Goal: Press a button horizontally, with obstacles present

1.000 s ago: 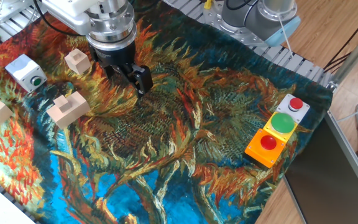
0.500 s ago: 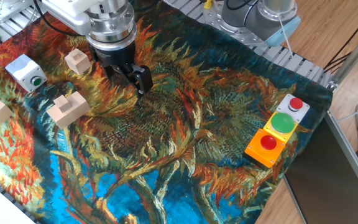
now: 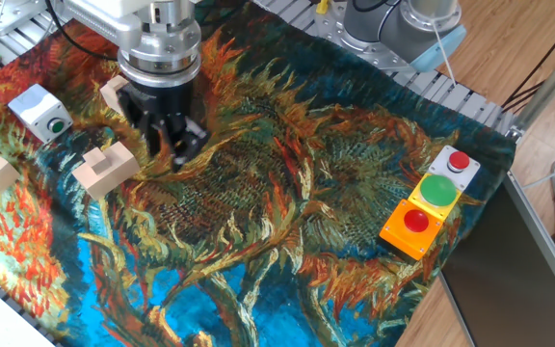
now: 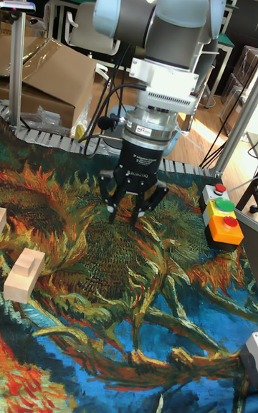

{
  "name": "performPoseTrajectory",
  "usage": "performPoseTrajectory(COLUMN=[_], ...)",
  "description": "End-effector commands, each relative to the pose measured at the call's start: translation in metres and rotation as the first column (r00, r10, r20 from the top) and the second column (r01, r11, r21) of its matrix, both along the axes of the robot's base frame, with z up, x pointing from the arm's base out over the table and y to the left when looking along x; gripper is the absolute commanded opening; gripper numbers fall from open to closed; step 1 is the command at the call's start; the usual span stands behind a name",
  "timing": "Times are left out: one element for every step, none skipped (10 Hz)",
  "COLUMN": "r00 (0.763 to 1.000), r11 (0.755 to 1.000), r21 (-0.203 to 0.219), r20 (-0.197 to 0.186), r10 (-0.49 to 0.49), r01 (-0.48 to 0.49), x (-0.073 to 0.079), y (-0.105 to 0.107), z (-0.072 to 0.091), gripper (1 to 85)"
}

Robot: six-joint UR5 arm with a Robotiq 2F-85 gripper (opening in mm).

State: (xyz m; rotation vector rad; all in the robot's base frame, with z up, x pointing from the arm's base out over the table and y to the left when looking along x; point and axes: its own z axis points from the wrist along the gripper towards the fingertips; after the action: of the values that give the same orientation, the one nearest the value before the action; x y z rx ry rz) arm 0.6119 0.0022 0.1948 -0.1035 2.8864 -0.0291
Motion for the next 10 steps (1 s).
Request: performPoseTrajectory(r00=[0.996, 0.992, 0.988, 0.989, 0.992, 0.994, 0.995, 0.991, 0.991, 0.991], r11=[1.0, 0.999, 0.999, 0.999, 0.999, 0.999, 0.998, 0.999, 0.998, 0.996], r21=[-0.01, -0.013, 0.008, 0.024, 0.026, 0.034, 0.057, 0.002, -0.01, -0.024], r20=[0.082, 0.114, 0.142, 0.14, 0.123, 0.108, 0.104, 0.122, 0.118, 0.095], r10=[0.019, 0.049, 0.052, 0.045, 0.04, 0.026, 0.004, 0.052, 0.061, 0.089], r01=[-0.018, -0.048, -0.054, -0.048, -0.044, -0.03, -0.01, -0.053, -0.06, -0.087], x=[0.021, 0.028, 0.032, 0.032, 0.028, 0.025, 0.025, 0.029, 0.029, 0.023], y=[0.003, 0.003, 0.006, 0.009, 0.01, 0.01, 0.014, 0.005, 0.004, 0.002], z=[0.006, 0.008, 0.009, 0.009, 0.006, 0.004, 0.003, 0.005, 0.004, 0.002], gripper=[1.3, 1.3, 1.3, 1.3, 1.3, 1.3, 1.3, 1.3, 1.3, 1.3])
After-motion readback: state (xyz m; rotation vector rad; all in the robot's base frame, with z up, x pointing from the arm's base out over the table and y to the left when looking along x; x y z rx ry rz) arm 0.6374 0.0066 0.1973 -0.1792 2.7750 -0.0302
